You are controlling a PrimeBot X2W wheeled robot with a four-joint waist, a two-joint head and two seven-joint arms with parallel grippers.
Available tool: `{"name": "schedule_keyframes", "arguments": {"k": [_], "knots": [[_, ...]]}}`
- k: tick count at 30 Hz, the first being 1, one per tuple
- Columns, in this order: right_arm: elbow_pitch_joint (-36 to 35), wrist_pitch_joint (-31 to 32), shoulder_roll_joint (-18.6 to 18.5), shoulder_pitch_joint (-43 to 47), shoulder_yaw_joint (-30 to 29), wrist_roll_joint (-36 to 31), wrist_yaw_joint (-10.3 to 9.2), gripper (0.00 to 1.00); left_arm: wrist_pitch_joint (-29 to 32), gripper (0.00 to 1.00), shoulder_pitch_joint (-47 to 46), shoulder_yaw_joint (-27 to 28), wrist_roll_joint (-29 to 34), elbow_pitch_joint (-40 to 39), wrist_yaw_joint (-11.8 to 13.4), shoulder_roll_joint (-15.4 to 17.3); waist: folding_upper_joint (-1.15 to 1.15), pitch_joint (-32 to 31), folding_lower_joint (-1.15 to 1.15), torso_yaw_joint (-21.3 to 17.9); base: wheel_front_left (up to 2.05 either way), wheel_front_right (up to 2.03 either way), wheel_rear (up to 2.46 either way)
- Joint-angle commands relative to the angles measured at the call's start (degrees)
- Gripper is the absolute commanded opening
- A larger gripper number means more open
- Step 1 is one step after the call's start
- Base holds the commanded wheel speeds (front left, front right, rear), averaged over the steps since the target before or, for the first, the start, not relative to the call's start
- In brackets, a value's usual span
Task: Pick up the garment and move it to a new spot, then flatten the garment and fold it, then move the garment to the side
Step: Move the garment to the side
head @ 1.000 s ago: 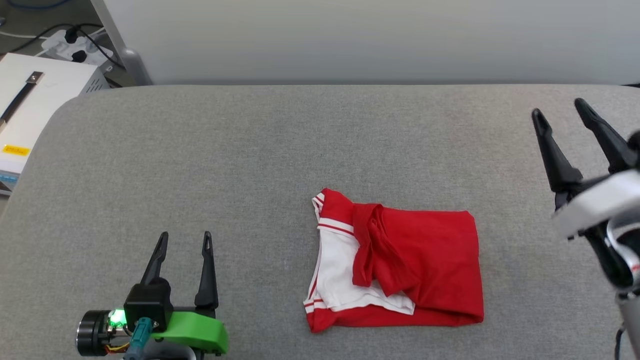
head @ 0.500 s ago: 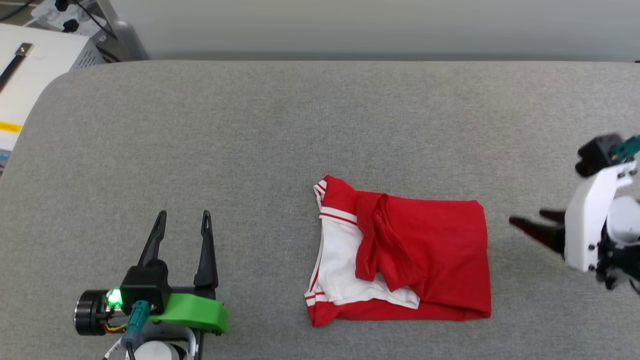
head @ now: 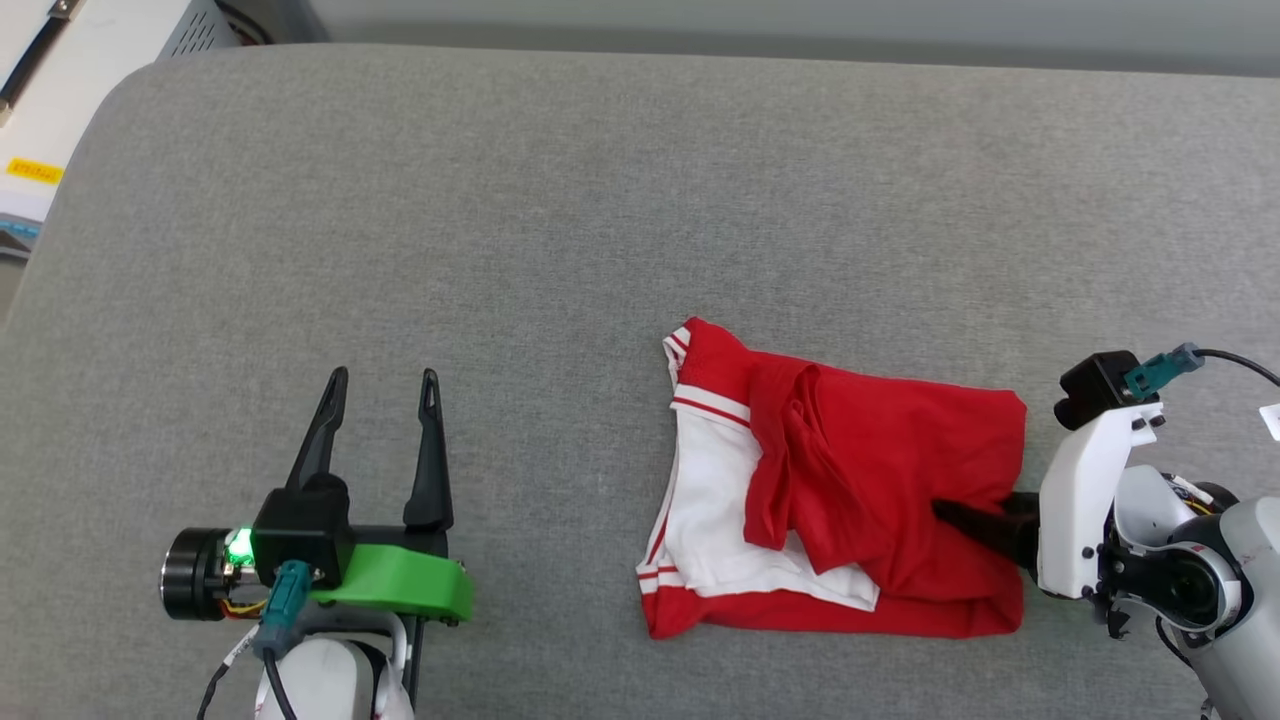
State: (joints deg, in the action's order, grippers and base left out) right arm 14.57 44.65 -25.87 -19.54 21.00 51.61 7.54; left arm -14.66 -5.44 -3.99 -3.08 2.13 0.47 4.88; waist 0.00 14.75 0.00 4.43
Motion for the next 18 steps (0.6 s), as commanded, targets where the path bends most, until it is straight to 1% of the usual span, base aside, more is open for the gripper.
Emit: {"name": "schedule_keyframes", "arguments": {"k": [1, 4, 5, 6, 7, 13, 16, 18], "knots": [[1.65, -0.45, 0.88, 0.14, 1.70, -0.46, -0.05, 1.00, -0.34, 1.00, -1.05, -0.02, 0.16, 0.22, -0.21, -0.39, 0.00, 0.87, 0.00, 0.93, 0.00, 0.00, 0.00], [2.68, -2.21, 0.74, 0.12, 3.84, -0.84, -0.05, 1.00, -0.34, 1.00, -1.38, 0.09, 0.09, 0.50, -0.23, -0.51, 0.00, 1.03, 0.00, 1.24, 0.00, 0.00, 0.00], [2.88, -2.61, 0.54, 0.11, 4.49, -0.93, -0.05, 0.72, -0.34, 1.00, -1.41, 0.14, 0.07, 0.57, -0.24, -0.53, 0.00, 1.01, 0.00, 1.29, 0.00, 0.00, 0.00], [2.78, -3.53, 0.27, -0.06, 5.19, -0.97, -0.05, 0.10, -0.34, 1.00, -1.42, 0.22, 0.05, 0.68, -0.27, -0.56, 0.00, 0.96, 0.00, 1.32, 0.00, 0.00, 0.00], [2.77, -4.56, 0.12, -0.28, 5.40, -0.92, -0.05, 0.00, -0.34, 1.00, -1.42, 0.27, 0.05, 0.78, -0.29, -0.58, 0.00, 0.87, 0.00, 1.32, 0.00, 0.00, 0.00], [1.53, -11.74, -1.14, -3.14, 5.75, -0.01, -0.05, 0.00, -0.34, 1.00, -0.67, 0.73, 0.16, 1.47, -0.32, -0.65, 0.00, -0.99, 0.00, 0.67, 0.00, 0.00, 0.00], [-0.41, -14.80, -2.88, -4.95, 6.41, -0.47, -0.05, 0.00, -0.34, 1.00, 0.06, 0.95, 0.33, 1.54, -0.30, -0.60, 0.00, -2.17, 0.00, -0.46, 0.00, 0.00, 0.00], [-2.36, -15.85, -4.90, -6.12, 7.92, -1.72, -0.05, 0.00, -0.34, 1.00, 0.67, 1.28, 0.33, 1.49, -0.29, -0.47, 0.00, -2.72, 0.00, -1.81, 0.00, 0.00, 0.00]]}}
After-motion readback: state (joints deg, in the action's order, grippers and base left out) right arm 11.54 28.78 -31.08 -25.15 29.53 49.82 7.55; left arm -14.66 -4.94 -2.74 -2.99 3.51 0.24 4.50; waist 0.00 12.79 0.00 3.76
